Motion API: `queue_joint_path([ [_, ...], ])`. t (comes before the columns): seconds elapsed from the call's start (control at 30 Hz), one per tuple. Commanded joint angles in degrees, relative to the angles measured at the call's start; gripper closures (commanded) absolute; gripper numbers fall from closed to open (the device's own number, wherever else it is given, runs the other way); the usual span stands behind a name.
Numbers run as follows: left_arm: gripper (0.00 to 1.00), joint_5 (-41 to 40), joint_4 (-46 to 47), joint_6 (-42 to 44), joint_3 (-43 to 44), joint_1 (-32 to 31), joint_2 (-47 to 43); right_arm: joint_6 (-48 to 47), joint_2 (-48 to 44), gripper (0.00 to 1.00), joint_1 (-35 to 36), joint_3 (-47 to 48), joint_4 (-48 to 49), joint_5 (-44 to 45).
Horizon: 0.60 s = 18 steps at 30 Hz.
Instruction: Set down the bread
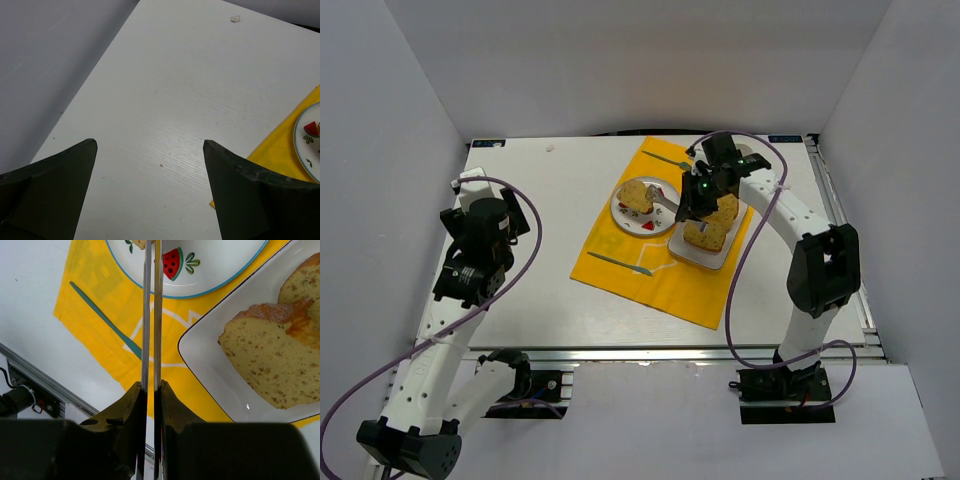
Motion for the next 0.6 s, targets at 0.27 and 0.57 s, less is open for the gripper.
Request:
queue_joint_path([
  [0.27, 0.02, -2.19, -0.29, 0.35, 1.94, -0.16, 0.49, -1.46, -1.81, 0.93, 0.07, -5.15, 4.75, 0.0],
  [0.57, 0.02, -0.87, -0.37, 0.7, 1.76, -0.16, 0.49, -0.14, -4.18, 0.62, -0.01, -4.62, 4.66, 1.49],
])
